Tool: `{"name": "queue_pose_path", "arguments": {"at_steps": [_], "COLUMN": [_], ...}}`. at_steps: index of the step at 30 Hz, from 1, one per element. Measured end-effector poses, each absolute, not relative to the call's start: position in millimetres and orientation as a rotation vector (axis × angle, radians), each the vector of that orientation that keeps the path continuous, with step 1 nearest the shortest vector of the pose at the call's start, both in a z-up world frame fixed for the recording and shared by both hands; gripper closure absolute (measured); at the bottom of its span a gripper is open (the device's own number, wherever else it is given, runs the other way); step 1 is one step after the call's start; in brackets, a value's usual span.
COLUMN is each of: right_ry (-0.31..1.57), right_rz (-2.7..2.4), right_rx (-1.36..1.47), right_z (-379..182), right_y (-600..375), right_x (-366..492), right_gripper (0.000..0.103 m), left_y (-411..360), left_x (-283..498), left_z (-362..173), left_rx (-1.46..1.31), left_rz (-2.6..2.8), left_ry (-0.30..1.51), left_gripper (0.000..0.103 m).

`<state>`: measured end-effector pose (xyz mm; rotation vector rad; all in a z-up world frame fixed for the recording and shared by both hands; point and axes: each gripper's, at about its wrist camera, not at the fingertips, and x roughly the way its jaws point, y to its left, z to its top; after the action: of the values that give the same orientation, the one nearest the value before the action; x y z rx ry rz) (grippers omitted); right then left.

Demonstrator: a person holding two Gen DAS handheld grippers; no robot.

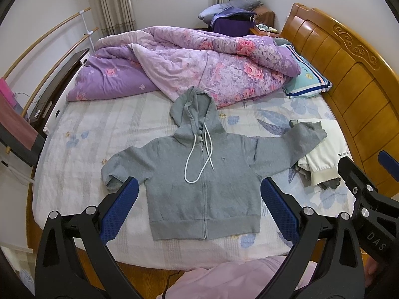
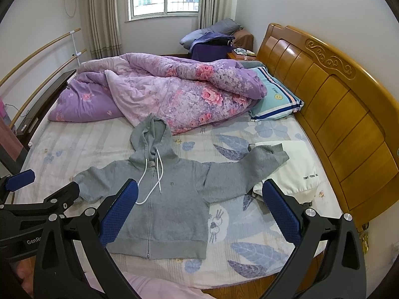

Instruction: Fold large clothes

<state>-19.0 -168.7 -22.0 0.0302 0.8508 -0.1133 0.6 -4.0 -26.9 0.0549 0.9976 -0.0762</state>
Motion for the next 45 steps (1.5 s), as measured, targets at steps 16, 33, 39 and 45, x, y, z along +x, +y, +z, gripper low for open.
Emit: {"name": "queue_pose_path", "arguments": {"at_steps": [16,33,39,45], "right_ry": [0.901,0.986,1.029,1.046], "right_rz": [-0.028,0.332,0.436,0.513], "right_rx": [0.071,0.076,0.060,0.067], "right_z": [-30.0,-50.0,-61.8,-68.8], "right_y": [-185.7,-156.7,-132.7,-106.9], "right_x": [-18.2,-18.0,-15.1,-5.9], "right_gripper": [0.007,0.007,0.007,0.007], "left_y": [-7.9,24.8,47.0,81.9], "left_x": [-8.4,-63.9,-74.3,-73.4], "left_z": [-36.7,-39.9,-55.4,-77.8], "left_rx": [0.028,-0.098,-0.168,-0.299], "left_rz": [-0.050,0.210,0.283,0.297], "left_ry": [1.034,1.118,1.207,1.286], "left_gripper": [0.005,0.005,0.005,0.005]}}
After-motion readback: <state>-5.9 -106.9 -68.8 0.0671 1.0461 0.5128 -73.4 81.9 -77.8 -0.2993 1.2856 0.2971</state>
